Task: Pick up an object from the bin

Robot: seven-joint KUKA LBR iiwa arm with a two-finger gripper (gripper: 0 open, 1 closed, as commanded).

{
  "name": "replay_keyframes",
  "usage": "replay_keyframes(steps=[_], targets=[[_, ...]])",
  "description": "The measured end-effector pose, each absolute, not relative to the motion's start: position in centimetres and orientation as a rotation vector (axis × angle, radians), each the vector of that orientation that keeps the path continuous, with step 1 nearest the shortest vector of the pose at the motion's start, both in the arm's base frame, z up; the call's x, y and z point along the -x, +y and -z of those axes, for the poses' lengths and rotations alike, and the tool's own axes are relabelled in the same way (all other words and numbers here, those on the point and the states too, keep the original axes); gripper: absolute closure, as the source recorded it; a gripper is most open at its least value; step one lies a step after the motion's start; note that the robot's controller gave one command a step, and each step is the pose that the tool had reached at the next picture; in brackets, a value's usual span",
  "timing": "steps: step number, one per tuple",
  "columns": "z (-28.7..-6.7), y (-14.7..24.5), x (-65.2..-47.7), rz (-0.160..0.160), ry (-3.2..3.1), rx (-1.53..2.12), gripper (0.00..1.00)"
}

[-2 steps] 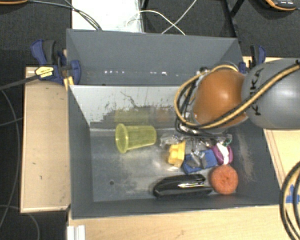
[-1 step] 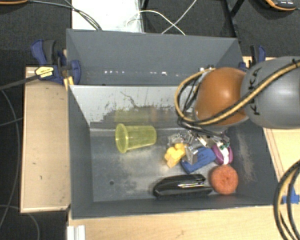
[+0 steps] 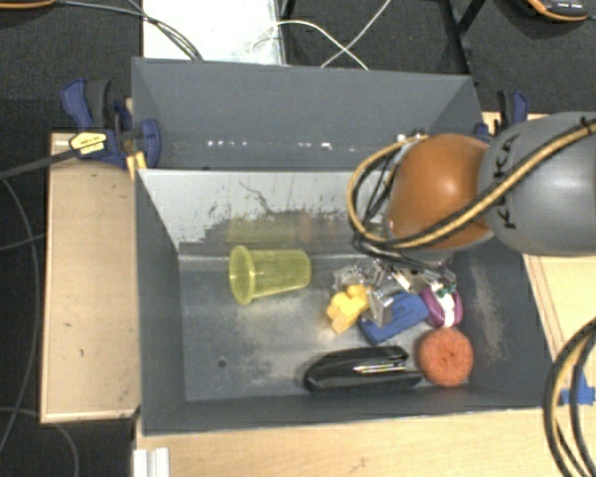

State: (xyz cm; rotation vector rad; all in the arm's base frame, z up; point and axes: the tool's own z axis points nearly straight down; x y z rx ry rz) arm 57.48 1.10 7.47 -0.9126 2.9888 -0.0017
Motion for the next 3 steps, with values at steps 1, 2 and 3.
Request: replay_keyframes(steps=[1,2,3], targets=[[-7.7,1.1,-57.4,0.001,2.989,0.912,1.00],[-9.8,1.2,-57.2,-0.005,2.995,0.911,1.00],[-12.6,1.2,-57.3,-0.002,2.991,0.911,1.00]])
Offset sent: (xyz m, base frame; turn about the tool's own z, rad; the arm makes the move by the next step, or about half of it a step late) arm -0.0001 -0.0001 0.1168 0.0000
